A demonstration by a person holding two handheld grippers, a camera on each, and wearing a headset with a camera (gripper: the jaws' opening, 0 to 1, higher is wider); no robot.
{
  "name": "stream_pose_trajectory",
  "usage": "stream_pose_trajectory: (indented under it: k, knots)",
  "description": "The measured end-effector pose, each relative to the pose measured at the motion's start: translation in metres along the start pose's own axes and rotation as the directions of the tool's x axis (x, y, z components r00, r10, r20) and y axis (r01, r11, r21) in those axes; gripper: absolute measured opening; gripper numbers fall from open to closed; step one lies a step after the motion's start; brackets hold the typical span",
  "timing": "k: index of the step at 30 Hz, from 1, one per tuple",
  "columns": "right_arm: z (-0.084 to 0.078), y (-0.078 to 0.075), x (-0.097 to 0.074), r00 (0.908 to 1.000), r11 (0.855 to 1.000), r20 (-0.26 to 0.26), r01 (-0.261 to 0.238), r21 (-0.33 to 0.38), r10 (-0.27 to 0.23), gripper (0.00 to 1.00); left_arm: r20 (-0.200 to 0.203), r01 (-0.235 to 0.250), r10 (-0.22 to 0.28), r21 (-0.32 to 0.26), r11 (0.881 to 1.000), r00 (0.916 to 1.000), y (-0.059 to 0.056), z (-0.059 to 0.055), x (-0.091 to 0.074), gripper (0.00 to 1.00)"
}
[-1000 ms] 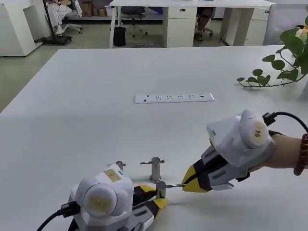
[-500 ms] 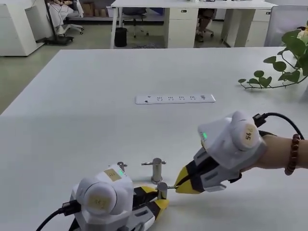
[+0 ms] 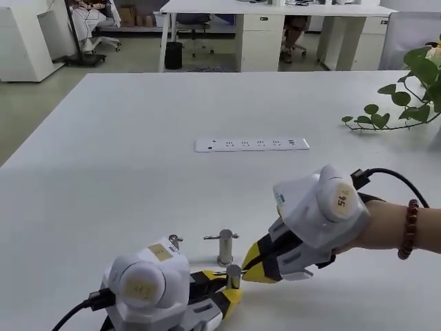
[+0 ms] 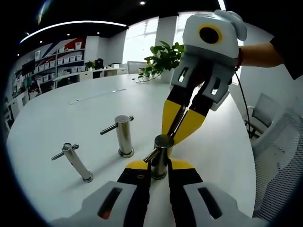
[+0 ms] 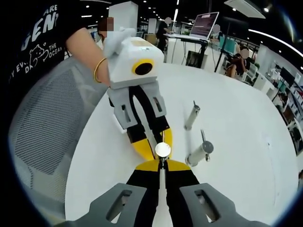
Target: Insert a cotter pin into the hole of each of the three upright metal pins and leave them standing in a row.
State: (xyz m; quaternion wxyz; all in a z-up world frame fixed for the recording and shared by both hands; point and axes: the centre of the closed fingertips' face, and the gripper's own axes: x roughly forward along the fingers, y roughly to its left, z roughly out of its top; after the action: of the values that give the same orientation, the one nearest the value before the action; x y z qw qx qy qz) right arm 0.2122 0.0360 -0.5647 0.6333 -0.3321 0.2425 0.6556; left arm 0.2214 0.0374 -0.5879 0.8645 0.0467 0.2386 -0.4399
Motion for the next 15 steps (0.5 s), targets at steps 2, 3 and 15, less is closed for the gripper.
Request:
stream_pose_trajectory:
  k: [2,3,15]
  knots:
    - [-0.001,0.0,0.0,1.0,1.0,-0.003,0.006,-0.004,-0.007,0.0,0.0,-0.001,0.001,0.003,1.0,1.0,0.0,0.0,0.0,0.11]
    - [-0.001,0.0,-0.001,1.0,1.0,-0.001,0.009,0.004,-0.009,0.0,0.0,-0.001,0.001,0.004,1.0,1.0,0.0,0.0,0.0,0.11]
    - [-0.001,-0.002,-0.013,0.9994,0.998,0.01,0.032,0.057,-0.033,0.02,0.008,0.0,0.0,-0.011,1.0,1.0,0.0,0.0,-0.001,0.11]
